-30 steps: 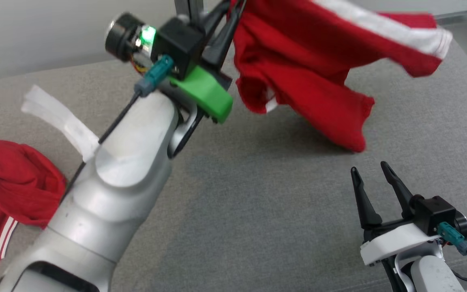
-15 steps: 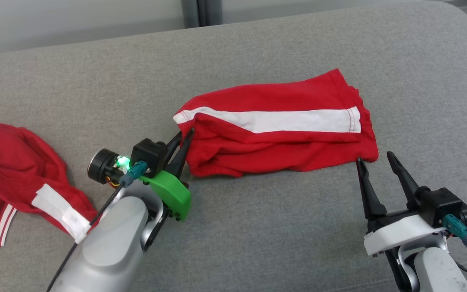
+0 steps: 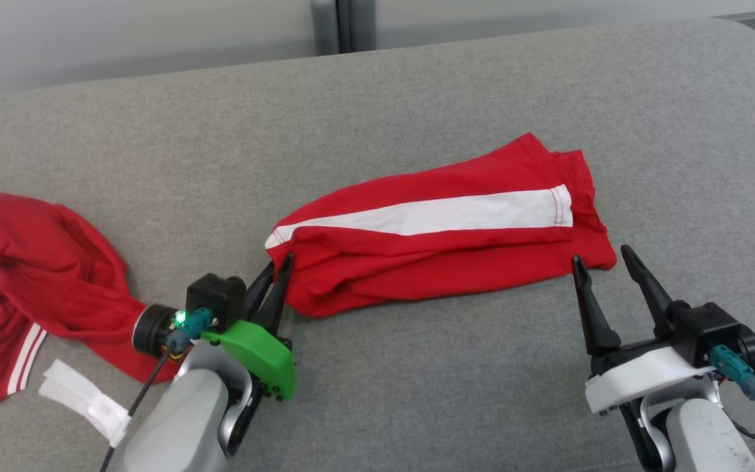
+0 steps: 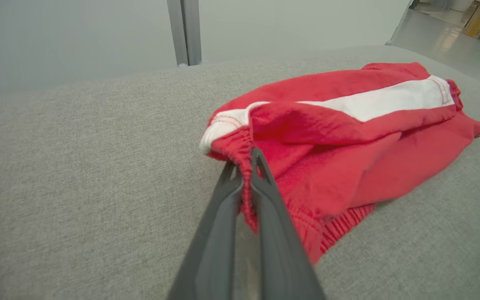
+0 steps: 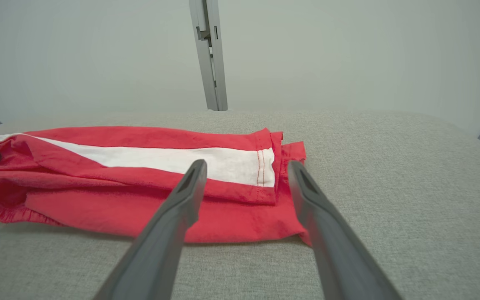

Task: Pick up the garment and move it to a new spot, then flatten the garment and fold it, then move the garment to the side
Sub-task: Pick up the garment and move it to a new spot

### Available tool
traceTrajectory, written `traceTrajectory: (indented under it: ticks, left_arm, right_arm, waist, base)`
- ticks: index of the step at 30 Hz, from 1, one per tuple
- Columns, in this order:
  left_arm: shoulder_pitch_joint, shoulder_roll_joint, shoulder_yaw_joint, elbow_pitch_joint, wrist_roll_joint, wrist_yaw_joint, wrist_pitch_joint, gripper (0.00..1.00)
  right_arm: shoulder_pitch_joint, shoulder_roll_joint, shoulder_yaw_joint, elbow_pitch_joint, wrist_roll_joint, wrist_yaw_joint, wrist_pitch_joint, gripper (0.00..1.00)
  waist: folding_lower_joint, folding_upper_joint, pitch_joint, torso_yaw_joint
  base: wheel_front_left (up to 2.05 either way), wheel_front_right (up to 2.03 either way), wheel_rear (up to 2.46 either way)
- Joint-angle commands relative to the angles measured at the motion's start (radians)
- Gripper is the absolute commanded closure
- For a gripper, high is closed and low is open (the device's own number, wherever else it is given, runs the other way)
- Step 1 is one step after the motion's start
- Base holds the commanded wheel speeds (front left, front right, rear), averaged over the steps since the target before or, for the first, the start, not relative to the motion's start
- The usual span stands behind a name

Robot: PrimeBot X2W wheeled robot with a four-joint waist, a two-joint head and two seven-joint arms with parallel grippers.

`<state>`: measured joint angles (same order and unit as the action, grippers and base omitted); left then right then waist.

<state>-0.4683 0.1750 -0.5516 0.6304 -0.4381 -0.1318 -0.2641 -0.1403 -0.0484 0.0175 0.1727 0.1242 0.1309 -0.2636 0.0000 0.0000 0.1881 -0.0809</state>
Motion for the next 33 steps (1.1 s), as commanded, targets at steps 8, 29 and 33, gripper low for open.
traceTrajectory:
  ticks: [8, 29, 33]
  left_arm:
    - [0.15, -0.039, 0.114, -0.073, 0.026, 0.002, -0.001, 0.0]
    - [0.448, -0.119, 0.369, -0.284, 0.125, 0.002, 0.0, 0.0]
    - [0.478, -0.123, 0.393, -0.301, 0.128, 0.002, 0.0, 0.0]
  right_arm:
    - [0.03, -0.004, -0.002, 0.012, -0.018, 0.0, -0.002, 0.0]
    - [0.134, -0.004, -0.025, 0.009, 0.008, 0.0, -0.002, 0.0]
    - [0.149, -0.004, -0.027, 0.019, 0.018, 0.0, -0.002, 0.0]
  waist:
    - [0.0, 0.0, -0.073, 0.018]
    - [0.0, 0.0, -0.205, 0.04]
    - [0.0, 0.0, -0.209, 0.045]
  base:
    - [0.0, 0.0, 0.0]
    - [0.0, 0.0, 0.0]
    - [0.0, 0.0, 0.0]
